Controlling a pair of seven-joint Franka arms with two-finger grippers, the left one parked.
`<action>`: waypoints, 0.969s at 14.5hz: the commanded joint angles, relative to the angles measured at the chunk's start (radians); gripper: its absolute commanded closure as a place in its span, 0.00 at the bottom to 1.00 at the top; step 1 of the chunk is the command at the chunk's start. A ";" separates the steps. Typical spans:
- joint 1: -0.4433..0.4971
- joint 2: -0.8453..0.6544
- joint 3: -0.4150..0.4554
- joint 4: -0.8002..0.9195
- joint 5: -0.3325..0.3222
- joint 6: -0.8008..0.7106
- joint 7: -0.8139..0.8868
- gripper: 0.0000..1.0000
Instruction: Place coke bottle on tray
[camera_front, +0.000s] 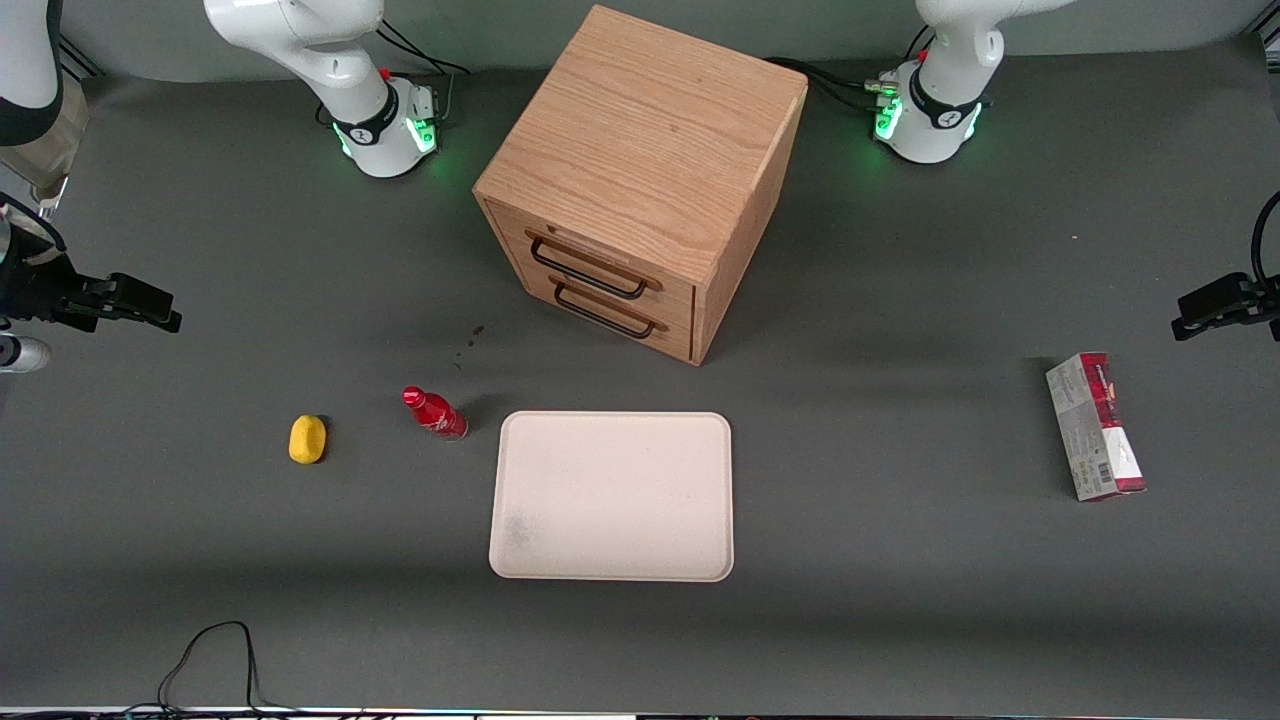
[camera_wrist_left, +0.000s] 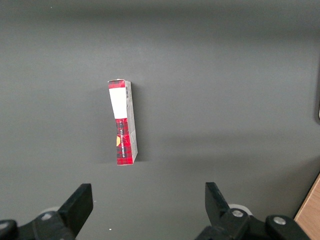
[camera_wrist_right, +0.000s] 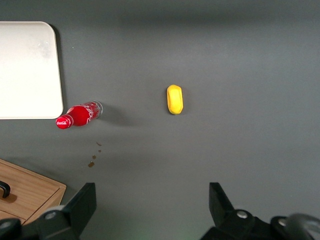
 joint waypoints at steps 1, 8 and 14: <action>0.013 -0.009 -0.011 -0.008 -0.008 -0.006 -0.013 0.00; 0.014 -0.009 -0.008 -0.006 -0.008 -0.006 -0.010 0.00; 0.017 0.002 0.030 -0.003 0.028 0.000 0.032 0.00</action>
